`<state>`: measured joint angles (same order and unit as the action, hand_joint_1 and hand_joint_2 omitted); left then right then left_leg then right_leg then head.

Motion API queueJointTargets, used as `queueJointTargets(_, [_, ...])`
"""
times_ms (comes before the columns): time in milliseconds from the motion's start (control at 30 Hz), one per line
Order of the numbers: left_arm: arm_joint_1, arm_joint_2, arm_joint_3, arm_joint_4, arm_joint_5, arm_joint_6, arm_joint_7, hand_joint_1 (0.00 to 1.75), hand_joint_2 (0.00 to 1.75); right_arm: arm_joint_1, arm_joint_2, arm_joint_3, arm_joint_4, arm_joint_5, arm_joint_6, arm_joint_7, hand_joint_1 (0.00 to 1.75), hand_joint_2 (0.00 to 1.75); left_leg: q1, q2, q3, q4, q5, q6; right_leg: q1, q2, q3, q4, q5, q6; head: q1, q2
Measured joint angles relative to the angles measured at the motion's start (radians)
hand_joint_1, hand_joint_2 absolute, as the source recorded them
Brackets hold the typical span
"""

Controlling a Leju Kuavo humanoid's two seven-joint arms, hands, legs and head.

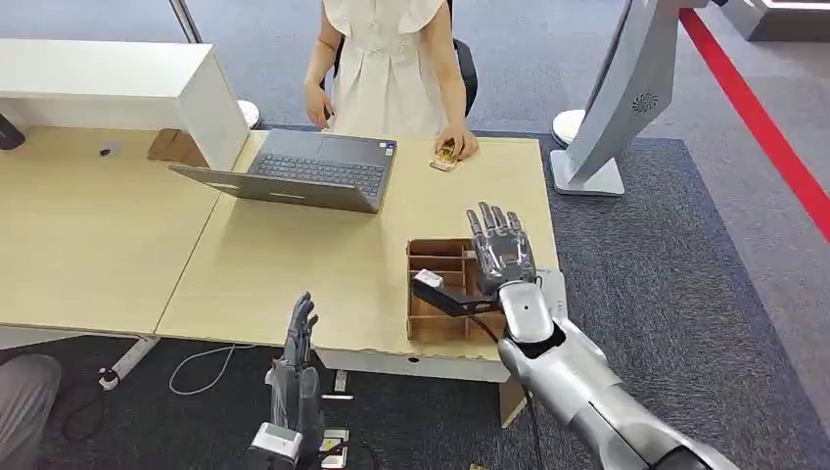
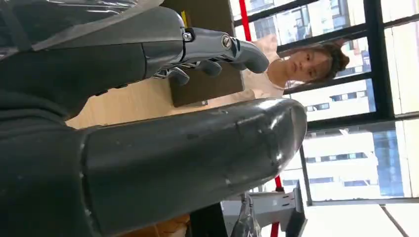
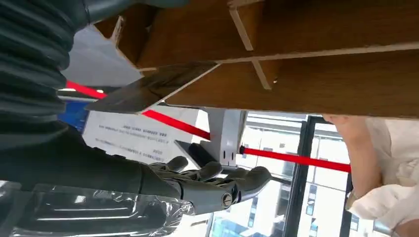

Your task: Pass the card to the sensor for recognition and then transmit it.

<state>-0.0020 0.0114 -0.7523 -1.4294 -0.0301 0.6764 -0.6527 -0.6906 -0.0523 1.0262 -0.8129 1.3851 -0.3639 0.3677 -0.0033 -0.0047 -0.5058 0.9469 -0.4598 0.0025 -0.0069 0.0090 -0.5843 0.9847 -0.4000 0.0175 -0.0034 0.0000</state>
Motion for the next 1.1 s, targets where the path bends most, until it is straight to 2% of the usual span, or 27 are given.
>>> queueJointTargets(733, [0.002, -0.002, 0.004, 0.0, -0.001, 0.0, 0.002, 0.0, 0.0, -0.001, -0.026, -0.011, 0.003, 0.0, -0.011, 0.049, 0.0, 1.75, 0.0, 0.0, 0.0, 0.0, 0.0, 0.0, 0.0, 0.0, 0.0, 0.0, 0.0, 0.0, 0.0, 0.0])
queueJointTargets(1100, [0.001, -0.002, 0.003, 0.003, 0.015, 0.0, 0.001, 0.0, 0.0, 0.004, -0.07, -0.036, -0.033, 0.006, -0.002, 0.072, 0.0, 1.75, 0.0, 0.0, 0.0, 0.0, 0.0, 0.0, 0.0, 0.0, 0.0, 0.0, 0.0, 0.0, 0.0, 0.0])
